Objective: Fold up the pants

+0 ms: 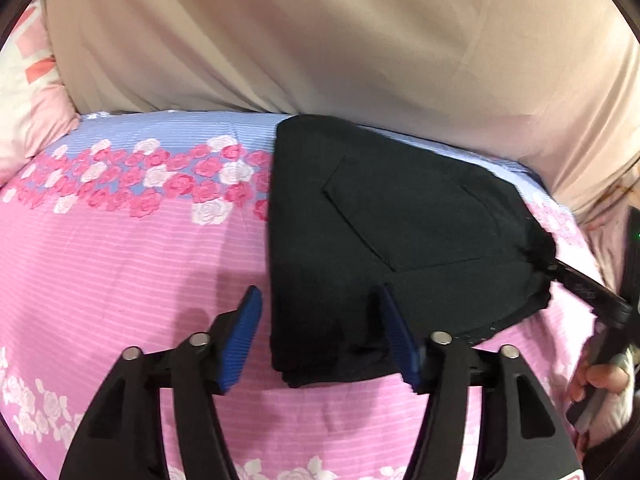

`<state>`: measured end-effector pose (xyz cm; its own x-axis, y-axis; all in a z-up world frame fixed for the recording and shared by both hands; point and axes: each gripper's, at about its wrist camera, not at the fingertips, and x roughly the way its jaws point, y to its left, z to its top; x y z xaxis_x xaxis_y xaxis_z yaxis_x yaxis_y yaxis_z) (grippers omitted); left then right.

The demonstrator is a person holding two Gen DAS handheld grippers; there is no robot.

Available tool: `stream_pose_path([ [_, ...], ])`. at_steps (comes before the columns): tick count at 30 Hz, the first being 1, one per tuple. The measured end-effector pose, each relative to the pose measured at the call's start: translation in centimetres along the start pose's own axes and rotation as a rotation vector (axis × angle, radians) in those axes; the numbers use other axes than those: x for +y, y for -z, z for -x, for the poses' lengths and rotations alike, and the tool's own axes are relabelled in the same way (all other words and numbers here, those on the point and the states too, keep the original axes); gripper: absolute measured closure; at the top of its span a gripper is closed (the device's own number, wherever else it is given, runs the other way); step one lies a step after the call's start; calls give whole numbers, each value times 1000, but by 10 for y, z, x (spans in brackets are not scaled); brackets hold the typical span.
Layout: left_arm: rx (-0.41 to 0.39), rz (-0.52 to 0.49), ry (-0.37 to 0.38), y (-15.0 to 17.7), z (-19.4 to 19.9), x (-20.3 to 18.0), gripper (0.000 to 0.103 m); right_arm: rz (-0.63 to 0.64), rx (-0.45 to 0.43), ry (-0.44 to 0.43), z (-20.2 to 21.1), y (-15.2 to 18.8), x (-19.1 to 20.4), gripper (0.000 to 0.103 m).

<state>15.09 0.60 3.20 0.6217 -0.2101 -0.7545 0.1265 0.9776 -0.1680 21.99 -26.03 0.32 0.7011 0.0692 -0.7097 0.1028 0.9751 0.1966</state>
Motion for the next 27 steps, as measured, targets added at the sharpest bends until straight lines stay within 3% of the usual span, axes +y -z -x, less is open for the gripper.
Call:
stream_pose_path([
  [2,-10,-17,-32,1,-1,-2,44,-34,-54,-36,24,-7,5,62],
  [5,-21,-32,-66,3,-2,-5,43,16,-113,-52,44,-13,25,64],
  [9,-31,-47,-95,3,-3,-7,39,68,12,72,-9,-3,23,66],
  [14,-49,-72,-136,5,-2,-10,38,10,-70,12,20,-5,25,65],
  [18,-57,-83,-146,5,-2,-12,37,79,12,102,-8,4,27,64],
  [24,-61,-81,-160,6,-2,-12,36,28,-72,54,22,9,30,63],
  [27,-72,-92,-179,7,-1,-13,34,17,-90,70,31,16,28,63],
])
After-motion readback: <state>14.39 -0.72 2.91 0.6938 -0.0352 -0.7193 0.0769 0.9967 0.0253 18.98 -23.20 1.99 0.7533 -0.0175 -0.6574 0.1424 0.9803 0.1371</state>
